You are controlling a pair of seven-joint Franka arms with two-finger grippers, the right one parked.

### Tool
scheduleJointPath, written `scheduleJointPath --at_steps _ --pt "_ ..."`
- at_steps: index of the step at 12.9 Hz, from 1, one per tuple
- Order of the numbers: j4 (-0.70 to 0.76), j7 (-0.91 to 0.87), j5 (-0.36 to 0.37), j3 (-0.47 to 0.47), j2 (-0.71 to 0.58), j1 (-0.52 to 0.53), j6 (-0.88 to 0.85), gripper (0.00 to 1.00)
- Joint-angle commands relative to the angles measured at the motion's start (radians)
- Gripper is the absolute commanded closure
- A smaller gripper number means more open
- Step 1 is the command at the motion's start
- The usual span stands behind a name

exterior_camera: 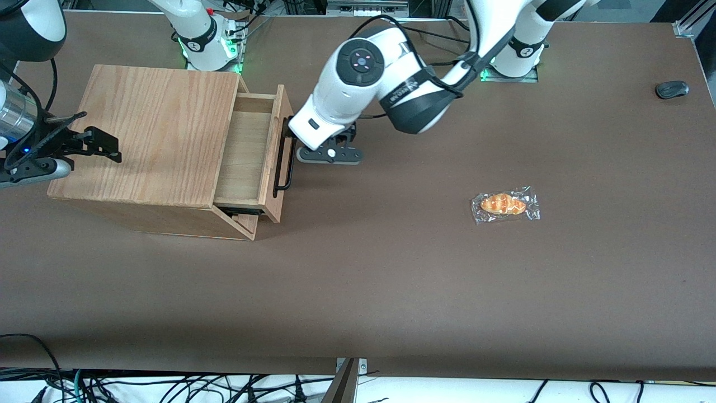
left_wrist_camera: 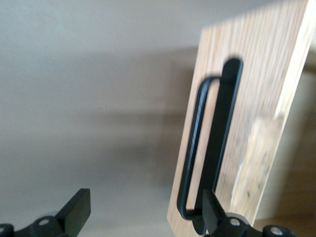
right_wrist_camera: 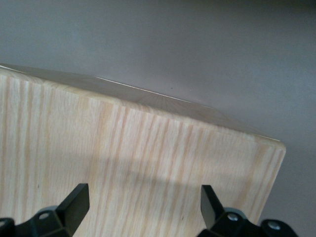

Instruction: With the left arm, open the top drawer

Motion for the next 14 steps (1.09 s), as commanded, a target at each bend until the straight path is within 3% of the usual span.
scheduleJointPath --at_steps 1,7,11,14 --pt "-0.013 0.013 -0.020 0.003 -0.049 0.088 -0.080 0.00" --pt "-0.027 0.264 -0.011 0.003 -0.080 0.359 -0.359 0.00" --pt "-0.083 0.441 -0.005 0.010 -0.101 0.526 -0.370 0.00" --pt "-0.096 0.544 0.046 0.001 -0.101 0.614 -0.370 0.00"
